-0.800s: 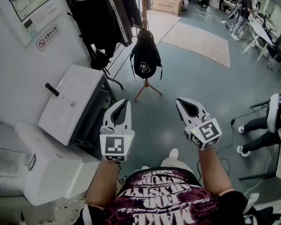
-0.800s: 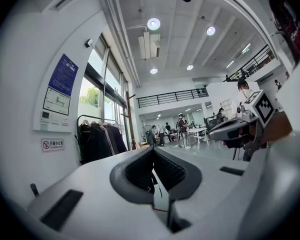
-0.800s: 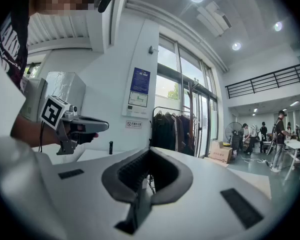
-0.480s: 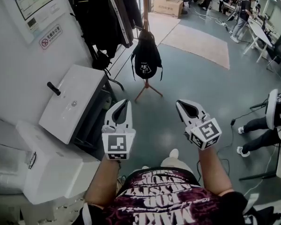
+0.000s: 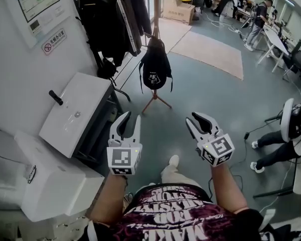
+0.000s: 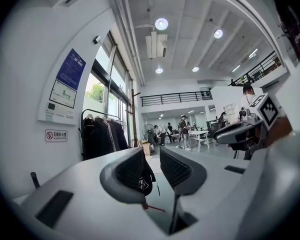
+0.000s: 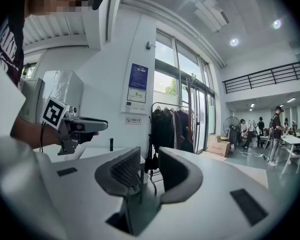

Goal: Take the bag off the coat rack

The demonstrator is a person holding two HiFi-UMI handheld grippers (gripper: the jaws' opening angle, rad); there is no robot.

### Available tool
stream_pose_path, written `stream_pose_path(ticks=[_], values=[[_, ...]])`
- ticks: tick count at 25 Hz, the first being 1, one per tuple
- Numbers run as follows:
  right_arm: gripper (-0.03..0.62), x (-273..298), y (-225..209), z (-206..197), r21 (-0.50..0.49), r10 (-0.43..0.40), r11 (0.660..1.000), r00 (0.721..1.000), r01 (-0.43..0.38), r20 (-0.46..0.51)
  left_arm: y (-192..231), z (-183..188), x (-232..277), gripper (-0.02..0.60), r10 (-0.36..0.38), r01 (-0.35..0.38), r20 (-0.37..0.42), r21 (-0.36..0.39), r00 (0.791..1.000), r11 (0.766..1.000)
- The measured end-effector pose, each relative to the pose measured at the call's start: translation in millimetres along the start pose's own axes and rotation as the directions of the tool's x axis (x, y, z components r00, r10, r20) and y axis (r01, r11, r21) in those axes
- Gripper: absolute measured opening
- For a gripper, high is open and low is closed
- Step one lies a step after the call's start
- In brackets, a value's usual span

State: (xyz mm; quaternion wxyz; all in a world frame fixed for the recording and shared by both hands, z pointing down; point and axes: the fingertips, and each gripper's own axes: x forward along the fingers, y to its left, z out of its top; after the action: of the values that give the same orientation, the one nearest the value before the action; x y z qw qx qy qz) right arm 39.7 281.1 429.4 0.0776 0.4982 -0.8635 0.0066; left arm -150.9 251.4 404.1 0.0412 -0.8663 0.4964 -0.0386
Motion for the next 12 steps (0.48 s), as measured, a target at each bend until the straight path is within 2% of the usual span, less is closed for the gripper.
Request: stream_pose_path(ticks=[5, 12], values=[[0.164, 14, -20, -2, 0.031, -0.01, 0.999, 1.0, 0.01, -0.001, 5, -8, 19, 0.115, -0.012, 0.012, -0.01, -0.013, 1.0, 1.0], [0.167, 57, -60, 1, 0.051, 0.007, 0.999, 1.0, -0.008, 0.006, 18, -13, 69, 0.118, -0.019, 0.017, -0.039, -0.03, 0.999, 0.999]])
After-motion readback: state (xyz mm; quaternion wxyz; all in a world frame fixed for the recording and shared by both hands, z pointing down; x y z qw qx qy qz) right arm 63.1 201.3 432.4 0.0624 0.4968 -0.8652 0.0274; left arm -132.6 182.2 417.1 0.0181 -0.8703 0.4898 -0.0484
